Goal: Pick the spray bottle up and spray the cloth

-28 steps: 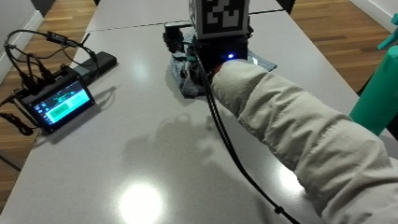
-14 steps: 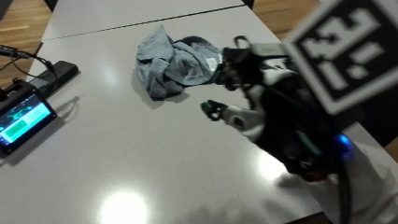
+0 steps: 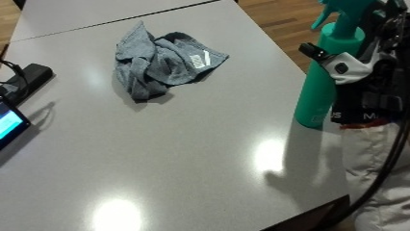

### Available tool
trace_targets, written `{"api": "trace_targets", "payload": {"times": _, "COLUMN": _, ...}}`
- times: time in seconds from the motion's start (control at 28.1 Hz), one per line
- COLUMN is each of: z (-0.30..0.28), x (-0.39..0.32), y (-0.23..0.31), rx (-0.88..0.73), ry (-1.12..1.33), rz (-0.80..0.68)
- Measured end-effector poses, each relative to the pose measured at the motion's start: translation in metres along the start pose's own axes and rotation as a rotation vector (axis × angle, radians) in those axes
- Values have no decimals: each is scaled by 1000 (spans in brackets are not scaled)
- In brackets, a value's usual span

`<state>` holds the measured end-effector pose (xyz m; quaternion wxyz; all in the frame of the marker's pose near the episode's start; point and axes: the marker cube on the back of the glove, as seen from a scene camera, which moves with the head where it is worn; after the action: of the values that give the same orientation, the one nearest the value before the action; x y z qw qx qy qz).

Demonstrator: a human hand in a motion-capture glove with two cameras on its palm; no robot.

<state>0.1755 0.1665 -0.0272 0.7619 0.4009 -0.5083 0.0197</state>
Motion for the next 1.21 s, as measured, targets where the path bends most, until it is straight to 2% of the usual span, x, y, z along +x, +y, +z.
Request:
{"api": "trace_targets", "payload": {"times": 0.07, "z": 6, "x": 18, "y": -12, "rx": -7, "ry": -24, "rz": 57}}
{"api": "trace_targets", "payload": {"times": 0.28, "z": 20, "x": 57, "y": -24, "rx": -30, "ry": -145, "rz": 109}}
{"api": "trace_targets", "payload": {"times": 0.78, "z": 15, "x": 51, "y": -18, "rx": 48, "ry": -228, "rz": 132}}
{"api": "trace_targets", "payload": {"times": 0.96, "z": -6, "x": 71, "y": -19, "rx": 9, "ry": -94, "rz": 155}}
{"api": "trace_targets", "payload": {"times": 1.21, "z": 28, "x": 47, "y": -77, "rx": -201, "ry": 297, "rz": -8}}
